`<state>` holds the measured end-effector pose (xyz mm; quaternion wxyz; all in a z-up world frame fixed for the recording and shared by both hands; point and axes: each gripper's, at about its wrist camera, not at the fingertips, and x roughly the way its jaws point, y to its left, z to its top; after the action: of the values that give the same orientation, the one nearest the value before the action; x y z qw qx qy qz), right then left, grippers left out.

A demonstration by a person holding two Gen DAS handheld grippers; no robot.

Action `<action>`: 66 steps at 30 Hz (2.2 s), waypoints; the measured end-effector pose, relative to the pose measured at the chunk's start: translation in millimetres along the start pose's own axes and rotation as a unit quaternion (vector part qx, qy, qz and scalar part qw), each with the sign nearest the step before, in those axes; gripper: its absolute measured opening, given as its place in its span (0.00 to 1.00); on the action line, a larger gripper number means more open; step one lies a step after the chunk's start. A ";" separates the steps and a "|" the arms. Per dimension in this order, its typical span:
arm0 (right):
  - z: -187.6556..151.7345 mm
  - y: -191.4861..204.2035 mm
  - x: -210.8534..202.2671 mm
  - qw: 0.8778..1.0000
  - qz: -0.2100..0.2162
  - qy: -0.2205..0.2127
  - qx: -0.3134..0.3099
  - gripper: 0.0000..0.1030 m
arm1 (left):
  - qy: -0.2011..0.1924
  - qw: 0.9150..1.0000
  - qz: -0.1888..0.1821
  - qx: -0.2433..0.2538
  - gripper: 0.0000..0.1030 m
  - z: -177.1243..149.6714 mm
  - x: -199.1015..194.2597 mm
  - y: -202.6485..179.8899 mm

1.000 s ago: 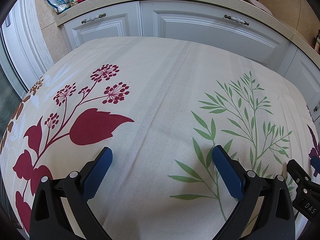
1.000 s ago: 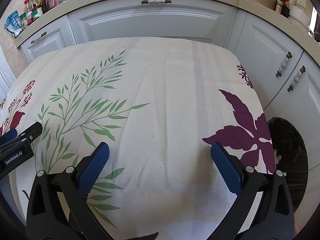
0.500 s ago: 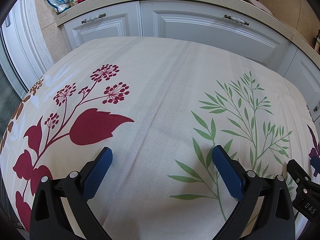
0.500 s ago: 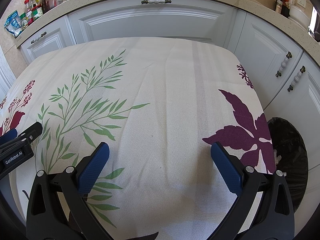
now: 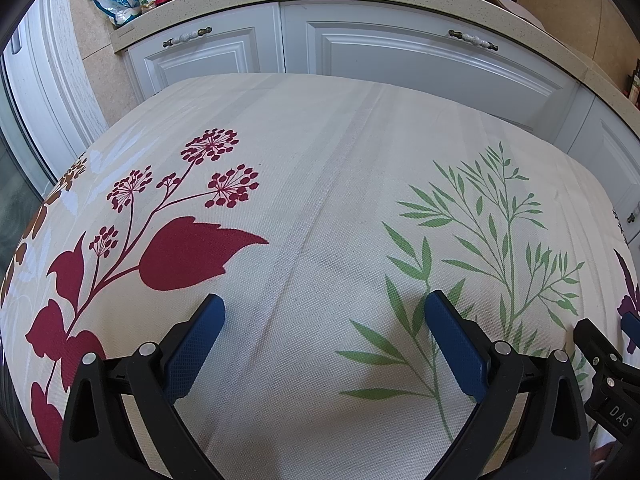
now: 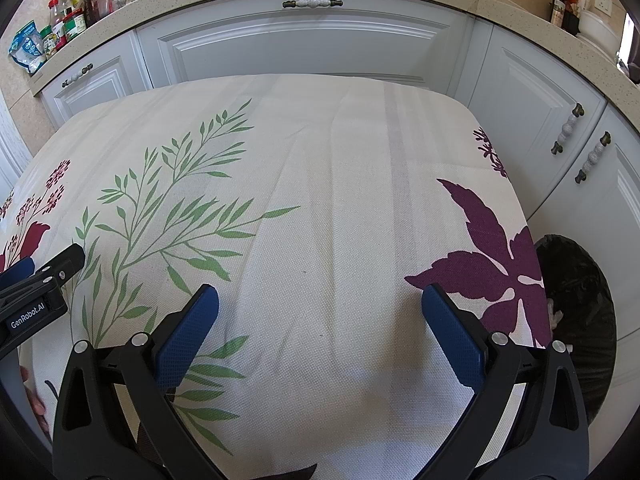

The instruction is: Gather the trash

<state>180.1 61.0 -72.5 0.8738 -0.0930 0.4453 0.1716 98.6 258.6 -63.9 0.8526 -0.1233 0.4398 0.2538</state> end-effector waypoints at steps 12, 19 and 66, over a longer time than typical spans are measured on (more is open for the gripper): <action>-15.3 -5.1 -11.8 1.000 -0.013 -0.003 0.025 0.96 | 0.000 1.000 0.003 -0.001 0.95 0.8 1.3 0.3; -40.5 -17.6 -47.9 0.996 -0.046 -0.052 0.050 0.96 | -0.018 0.998 -0.056 0.021 0.94 -9.7 -12.5 -1.0; -134.1 -19.7 -162.5 0.975 -0.106 -0.175 0.090 0.96 | -0.155 0.972 -0.139 0.105 0.94 -87.3 -126.7 21.8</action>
<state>-0.9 -34.8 -19.2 0.9561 -0.0293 0.2872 0.0509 -34.6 197.9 -11.5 0.9456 -0.0526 0.3048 0.1010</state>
